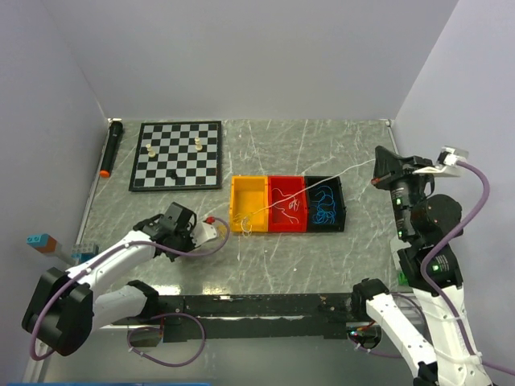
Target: Untangle the cables
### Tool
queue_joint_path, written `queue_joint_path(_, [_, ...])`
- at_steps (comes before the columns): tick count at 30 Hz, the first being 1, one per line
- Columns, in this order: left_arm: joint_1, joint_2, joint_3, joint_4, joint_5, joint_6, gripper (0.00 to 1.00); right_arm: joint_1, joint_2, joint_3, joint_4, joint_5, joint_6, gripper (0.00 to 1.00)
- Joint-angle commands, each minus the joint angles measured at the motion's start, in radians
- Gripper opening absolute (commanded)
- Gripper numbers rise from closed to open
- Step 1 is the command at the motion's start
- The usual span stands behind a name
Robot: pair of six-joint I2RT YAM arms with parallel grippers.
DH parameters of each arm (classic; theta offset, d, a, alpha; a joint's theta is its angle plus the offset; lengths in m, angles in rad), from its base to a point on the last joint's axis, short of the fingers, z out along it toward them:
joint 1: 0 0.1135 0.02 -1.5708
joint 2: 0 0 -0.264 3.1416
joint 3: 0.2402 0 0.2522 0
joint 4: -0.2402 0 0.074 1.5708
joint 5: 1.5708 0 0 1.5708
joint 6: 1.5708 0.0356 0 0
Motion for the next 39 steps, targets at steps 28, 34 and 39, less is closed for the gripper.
queue_joint_path(28, [0.000, -0.078, -0.134, 0.125, -0.159, 0.062, 0.09, -0.012, -0.005, 0.340, -0.103, 0.079, -0.142, 0.00])
queue_joint_path(34, [0.001, -0.188, 0.021, -0.085, 0.004, 0.021, 0.13, -0.013, -0.039, 0.080, -0.161, -0.383, 0.083, 0.00])
queue_joint_path(39, [0.000, -0.234, 0.035, -0.168, 0.036, 0.025, 0.29, -0.012, -0.070, -0.111, -0.167, -0.530, 0.145, 0.00])
